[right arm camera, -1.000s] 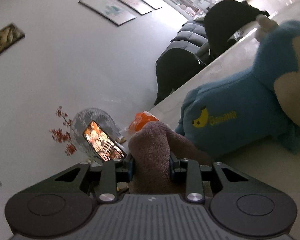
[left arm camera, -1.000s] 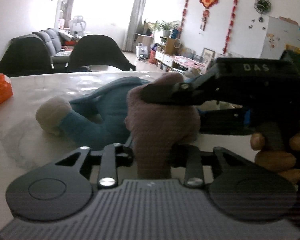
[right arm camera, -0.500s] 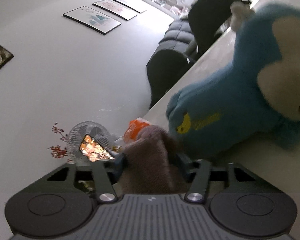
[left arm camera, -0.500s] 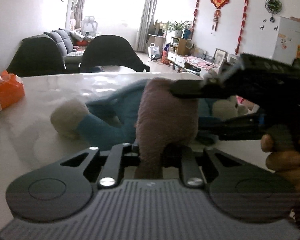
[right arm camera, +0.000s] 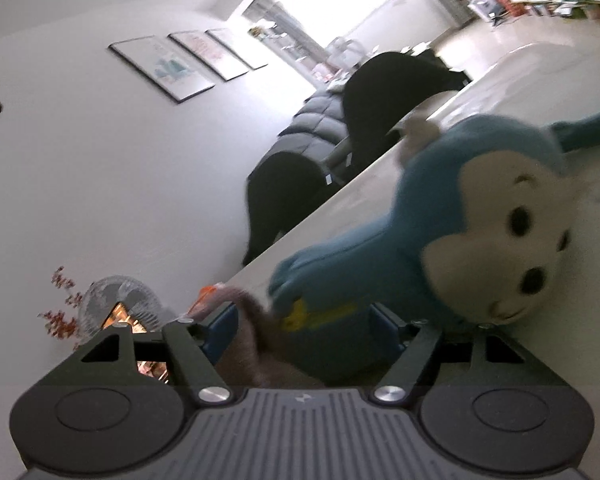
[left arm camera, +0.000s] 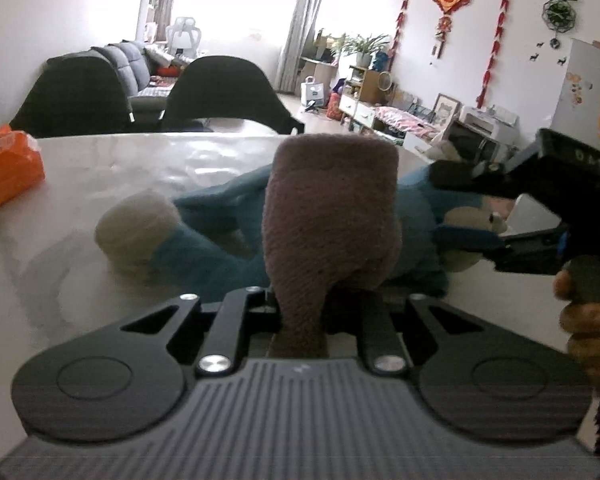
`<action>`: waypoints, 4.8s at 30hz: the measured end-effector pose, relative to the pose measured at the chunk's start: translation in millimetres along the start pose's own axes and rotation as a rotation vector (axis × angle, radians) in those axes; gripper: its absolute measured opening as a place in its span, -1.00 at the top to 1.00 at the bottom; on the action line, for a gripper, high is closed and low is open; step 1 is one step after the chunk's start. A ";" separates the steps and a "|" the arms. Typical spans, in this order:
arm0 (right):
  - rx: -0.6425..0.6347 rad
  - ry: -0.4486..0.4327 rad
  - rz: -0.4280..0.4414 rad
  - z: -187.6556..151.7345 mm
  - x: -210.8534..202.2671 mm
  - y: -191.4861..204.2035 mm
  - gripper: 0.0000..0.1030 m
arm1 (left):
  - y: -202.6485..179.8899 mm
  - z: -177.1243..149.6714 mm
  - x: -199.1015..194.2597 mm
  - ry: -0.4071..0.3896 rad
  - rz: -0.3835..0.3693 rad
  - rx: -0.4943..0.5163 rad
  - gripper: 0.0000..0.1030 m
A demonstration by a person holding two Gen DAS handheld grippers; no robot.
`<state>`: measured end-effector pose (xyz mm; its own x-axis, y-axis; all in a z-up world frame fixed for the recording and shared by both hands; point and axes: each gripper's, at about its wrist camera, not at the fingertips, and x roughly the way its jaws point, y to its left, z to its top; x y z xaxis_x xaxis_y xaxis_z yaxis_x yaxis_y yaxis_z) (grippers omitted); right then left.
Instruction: Organize soft objects
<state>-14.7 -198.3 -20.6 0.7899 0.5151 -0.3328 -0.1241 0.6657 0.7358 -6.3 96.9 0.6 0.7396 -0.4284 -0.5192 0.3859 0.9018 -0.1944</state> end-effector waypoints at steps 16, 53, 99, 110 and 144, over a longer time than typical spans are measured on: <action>0.044 -0.017 -0.030 -3.0 0.0 -23.4 -0.46 | 26.9 -10.4 -15.0 0.049 0.162 -0.043 0.72; 0.146 0.259 0.608 -15.6 19.3 6.0 0.38 | 34.2 -9.4 -37.7 -0.242 -0.679 -0.202 -1.00; -0.438 -0.117 -0.303 -28.1 -4.0 30.7 -0.41 | -11.5 14.4 13.4 0.029 0.157 0.131 0.58; -0.453 -0.116 -0.310 -24.7 2.7 27.8 -0.50 | 0.4 0.1 12.9 0.080 0.200 0.089 0.59; -0.001 0.150 0.362 -9.8 -10.0 -5.8 0.23 | -37.9 10.1 1.0 -0.026 -0.590 0.058 0.59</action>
<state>-27.8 -202.0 -27.3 0.5983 0.7900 -0.1339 -0.3799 0.4268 0.8207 -14.7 61.6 15.8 0.4039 -0.8585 -0.3160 0.7650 0.5064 -0.3979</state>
